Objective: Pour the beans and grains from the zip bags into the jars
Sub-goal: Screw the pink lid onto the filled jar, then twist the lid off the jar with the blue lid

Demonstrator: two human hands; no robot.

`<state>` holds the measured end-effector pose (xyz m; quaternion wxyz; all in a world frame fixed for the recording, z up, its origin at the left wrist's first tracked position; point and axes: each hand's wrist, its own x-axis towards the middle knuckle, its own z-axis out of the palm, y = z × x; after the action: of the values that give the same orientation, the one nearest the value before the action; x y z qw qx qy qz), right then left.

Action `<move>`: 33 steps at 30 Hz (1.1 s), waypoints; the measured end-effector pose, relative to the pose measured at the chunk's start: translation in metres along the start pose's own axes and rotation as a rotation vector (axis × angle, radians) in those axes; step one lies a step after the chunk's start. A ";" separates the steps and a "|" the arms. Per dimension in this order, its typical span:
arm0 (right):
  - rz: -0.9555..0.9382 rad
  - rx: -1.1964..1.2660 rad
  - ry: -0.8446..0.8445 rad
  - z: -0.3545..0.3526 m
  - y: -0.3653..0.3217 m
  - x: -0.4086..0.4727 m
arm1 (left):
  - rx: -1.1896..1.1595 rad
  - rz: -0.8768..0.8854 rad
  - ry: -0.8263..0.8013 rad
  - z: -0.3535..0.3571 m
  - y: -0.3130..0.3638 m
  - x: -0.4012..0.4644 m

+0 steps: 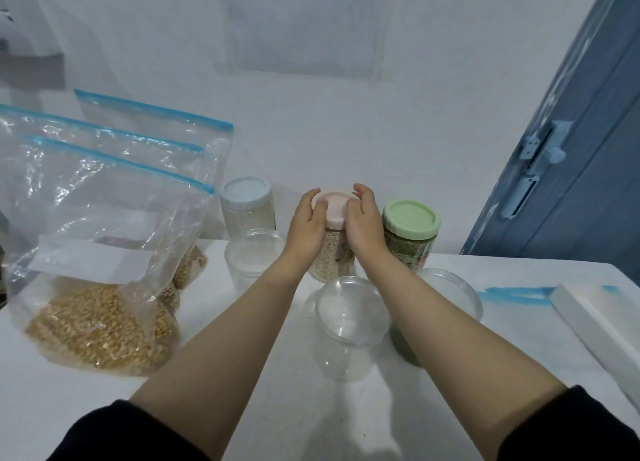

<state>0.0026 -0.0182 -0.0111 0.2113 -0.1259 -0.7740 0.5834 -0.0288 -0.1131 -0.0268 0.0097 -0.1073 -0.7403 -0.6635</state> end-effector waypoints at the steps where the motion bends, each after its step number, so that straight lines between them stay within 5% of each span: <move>1: -0.037 -0.034 -0.022 -0.001 -0.002 -0.001 | 0.038 0.035 0.010 -0.002 0.000 -0.002; 8: -0.318 -0.123 0.028 0.012 -0.035 -0.013 | 0.092 0.286 0.180 -0.018 0.043 -0.010; 17: -0.148 0.028 -0.008 0.088 -0.073 -0.015 | 0.264 0.198 0.220 -0.096 0.049 0.032; 24: 0.062 -0.178 -0.165 0.134 -0.061 0.000 | 0.471 0.183 0.152 -0.131 0.008 0.049; 28: 0.117 -0.249 -0.306 0.139 -0.050 0.001 | 0.412 0.247 0.113 -0.139 -0.010 0.048; 33: 0.069 -0.270 -0.270 0.135 -0.045 0.002 | 0.269 0.184 0.135 -0.141 -0.024 0.041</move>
<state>-0.0613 -0.1450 0.0008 0.0665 -0.1003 -0.8618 0.4928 -0.0910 -0.2486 -0.0273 0.1346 -0.1276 -0.8072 -0.5603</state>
